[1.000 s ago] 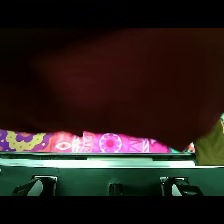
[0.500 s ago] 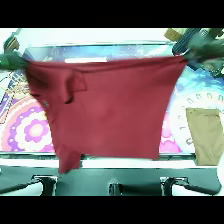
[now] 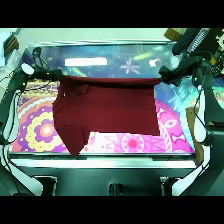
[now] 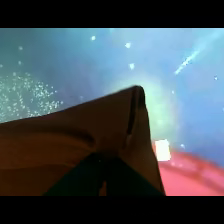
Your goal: Fold the clothes and pants, and hang the long-sleeved shirts on hangers.
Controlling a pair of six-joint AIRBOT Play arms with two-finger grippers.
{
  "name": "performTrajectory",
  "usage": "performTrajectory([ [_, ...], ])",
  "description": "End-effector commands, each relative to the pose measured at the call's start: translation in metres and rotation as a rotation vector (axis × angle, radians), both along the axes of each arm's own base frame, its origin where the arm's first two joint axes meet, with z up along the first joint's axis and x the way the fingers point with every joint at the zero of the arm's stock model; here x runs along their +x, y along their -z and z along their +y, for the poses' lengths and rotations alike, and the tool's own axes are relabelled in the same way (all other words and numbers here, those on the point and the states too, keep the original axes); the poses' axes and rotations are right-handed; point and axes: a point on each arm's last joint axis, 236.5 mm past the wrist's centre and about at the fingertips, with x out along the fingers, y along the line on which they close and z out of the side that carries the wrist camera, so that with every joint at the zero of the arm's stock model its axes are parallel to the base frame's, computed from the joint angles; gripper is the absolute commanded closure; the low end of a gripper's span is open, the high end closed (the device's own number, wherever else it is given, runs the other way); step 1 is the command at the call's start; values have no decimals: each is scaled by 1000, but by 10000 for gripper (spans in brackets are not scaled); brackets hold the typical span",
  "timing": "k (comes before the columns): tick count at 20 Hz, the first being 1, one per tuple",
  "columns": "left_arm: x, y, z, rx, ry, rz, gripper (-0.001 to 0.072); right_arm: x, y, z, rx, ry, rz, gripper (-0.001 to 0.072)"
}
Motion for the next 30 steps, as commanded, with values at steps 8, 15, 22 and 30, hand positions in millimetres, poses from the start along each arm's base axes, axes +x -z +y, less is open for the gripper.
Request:
performTrajectory([
  [8, -83, 40, 13, -41, 144, 375, 694, -68, 40, 7, -8, -125, 313, 682],
  [15, -103, 52, 21, 7, 181, 460, 694, -82, 48, 24, -14, -176, 375, 681],
  [22, -106, 69, 18, 3, 179, 497, 691, -111, 79, 28, -98, -219, 535, 679],
  [30, -122, 13, 43, -74, 89, 483, 232, -120, 24, -10, -207, -311, 447, 237],
])
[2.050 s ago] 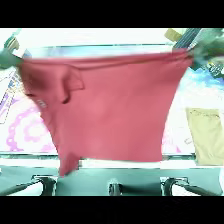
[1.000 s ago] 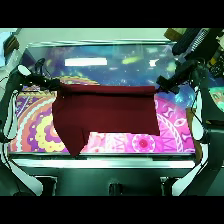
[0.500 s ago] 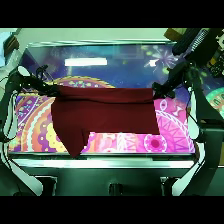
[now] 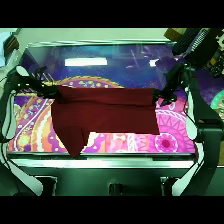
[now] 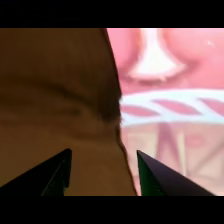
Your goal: Fold the clothes and pants, and hang the long-sleeved shirts on hangers.
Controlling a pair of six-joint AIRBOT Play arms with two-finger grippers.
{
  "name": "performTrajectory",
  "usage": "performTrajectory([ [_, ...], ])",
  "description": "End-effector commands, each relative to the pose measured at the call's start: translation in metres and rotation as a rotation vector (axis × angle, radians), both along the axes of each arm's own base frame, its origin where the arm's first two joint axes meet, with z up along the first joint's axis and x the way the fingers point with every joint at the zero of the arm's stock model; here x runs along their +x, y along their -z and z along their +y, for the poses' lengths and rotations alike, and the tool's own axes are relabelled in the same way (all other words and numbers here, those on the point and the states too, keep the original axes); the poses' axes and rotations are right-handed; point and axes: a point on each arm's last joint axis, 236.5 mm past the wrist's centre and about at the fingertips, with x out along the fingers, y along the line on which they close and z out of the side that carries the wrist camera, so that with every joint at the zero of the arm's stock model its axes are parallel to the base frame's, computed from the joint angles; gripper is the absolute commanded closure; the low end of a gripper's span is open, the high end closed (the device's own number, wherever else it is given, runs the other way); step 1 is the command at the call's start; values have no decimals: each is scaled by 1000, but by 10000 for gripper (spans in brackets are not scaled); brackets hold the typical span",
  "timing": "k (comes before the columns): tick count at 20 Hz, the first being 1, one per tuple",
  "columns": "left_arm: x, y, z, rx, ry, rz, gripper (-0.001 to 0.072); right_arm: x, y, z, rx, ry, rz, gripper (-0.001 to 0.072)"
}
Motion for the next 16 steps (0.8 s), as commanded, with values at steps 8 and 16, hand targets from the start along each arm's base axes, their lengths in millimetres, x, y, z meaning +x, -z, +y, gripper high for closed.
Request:
performTrajectory([
  [8, -185, -14, 32, -220, -349, 120, 225, -27, -100, -66, 277, 95, -255, 238],
  [16, -267, 39, -48, -439, -377, 218, 225, -49, -94, -48, 353, 91, -204, 238],
])
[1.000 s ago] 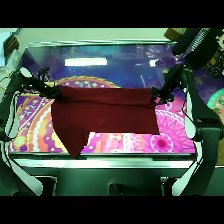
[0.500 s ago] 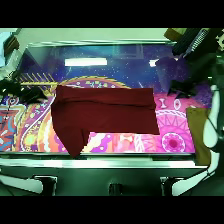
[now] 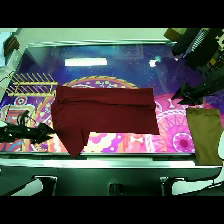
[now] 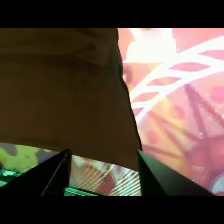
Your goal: Fold the clothes and pants, and hang the long-sleeved shirts on hangers.
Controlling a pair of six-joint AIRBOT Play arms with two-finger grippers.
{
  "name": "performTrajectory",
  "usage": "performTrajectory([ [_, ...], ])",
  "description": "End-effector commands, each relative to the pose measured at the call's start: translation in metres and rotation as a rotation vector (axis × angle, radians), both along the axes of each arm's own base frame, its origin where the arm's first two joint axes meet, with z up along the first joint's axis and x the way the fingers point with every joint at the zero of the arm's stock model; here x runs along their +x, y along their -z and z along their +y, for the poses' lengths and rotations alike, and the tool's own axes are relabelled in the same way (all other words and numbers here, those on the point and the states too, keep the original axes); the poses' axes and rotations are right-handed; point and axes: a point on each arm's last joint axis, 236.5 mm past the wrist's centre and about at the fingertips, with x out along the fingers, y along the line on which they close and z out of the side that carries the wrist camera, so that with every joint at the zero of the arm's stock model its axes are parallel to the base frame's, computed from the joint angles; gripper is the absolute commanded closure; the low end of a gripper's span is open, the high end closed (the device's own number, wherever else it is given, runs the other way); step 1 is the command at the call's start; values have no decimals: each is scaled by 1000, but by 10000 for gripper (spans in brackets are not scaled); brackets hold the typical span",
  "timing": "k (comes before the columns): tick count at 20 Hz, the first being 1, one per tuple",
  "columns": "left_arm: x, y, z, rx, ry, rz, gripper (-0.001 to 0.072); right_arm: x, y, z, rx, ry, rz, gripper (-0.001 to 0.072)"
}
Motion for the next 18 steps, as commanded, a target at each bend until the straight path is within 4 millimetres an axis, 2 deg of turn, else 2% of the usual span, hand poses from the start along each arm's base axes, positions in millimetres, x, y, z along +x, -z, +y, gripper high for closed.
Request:
performTrajectory([
  [1, -21, 16, -23, -62, -16, 7, 226, -4, -7, 6, 29, -12, -13, 238],
  [7, -12, 29, -40, 13, 42, -22, 225, -1, -18, 5, 10, -10, -63, 239],
  [14, -10, 44, -38, 49, 30, 5, 226, 5, -25, 2, -10, -11, -115, 238],
  [16, -12, 38, -41, 33, 56, -3, 226, 6, -25, 1, -11, -12, -119, 238],
  [18, -13, 18, -40, 8, 100, -38, 226, 6, -25, 1, -12, -12, -120, 238],
])
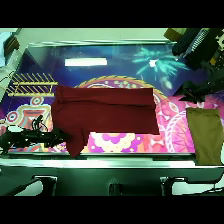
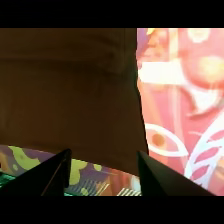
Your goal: Fold the clothes and pants, and hang the long-sleeved shirts on hangers.
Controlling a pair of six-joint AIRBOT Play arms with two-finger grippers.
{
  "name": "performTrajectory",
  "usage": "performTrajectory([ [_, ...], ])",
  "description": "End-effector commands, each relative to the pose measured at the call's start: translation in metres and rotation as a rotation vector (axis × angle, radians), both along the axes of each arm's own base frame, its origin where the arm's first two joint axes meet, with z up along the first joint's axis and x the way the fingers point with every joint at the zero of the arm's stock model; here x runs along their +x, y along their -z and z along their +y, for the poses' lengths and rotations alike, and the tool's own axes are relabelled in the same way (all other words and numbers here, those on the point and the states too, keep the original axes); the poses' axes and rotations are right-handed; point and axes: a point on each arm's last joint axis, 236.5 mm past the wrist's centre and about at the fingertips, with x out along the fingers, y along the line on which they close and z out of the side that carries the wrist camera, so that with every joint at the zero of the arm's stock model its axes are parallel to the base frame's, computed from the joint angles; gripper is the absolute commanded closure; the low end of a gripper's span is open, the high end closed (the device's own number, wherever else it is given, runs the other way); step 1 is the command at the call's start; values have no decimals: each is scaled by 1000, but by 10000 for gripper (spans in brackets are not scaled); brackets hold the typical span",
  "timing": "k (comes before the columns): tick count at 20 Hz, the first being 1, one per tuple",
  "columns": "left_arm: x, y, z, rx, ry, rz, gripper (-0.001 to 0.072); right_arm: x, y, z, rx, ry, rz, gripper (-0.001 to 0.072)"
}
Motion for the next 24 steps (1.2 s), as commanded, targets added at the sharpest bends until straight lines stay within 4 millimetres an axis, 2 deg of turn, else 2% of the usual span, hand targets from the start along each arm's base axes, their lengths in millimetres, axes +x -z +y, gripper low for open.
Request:
performTrajectory([
  [1, -4, -26, 6, -13, 57, -43, 226, 1, 0, -1, -4, 2, -8, 238],
  [3, -3, -40, 26, 38, 17, -84, 226, 2, 0, -1, -6, 3, -11, 238],
  [5, 0, -42, 37, 53, -57, -97, 226, 3, 0, -2, -7, 4, -13, 238],
  [9, -12, -15, 23, 30, -28, -28, 226, 2, 0, -1, -6, 1, -10, 238],
  [11, -8, -5, 23, 42, -32, -18, 226, 1, 0, -1, -4, -1, -5, 238],
  [14, 2, -2, 13, 3, -39, -39, 227, 0, 0, 0, -3, -2, -4, 238],
  [18, -2, 13, 0, -3, -2, 4, 227, 0, -1, 0, 0, -2, -4, 237],
  [19, -3, 15, -2, -9, 4, 13, 256, 0, -1, 0, 1, -4, -2, 237],
  [20, -4, 16, -4, -12, 7, 18, 315, -1, -1, 0, 1, -5, -2, 237],
  [22, -4, 15, -4, -14, 8, 18, 635, -3, -2, -10, 18, 19, -2, 237],
  [23, -4, 15, -4, -14, 7, 18, 693, -7, -2, -21, 33, 46, 9, 237],
  [24, -5, 15, -4, -15, 8, 18, 692, -14, 2, -32, 51, 76, 32, 237],
])
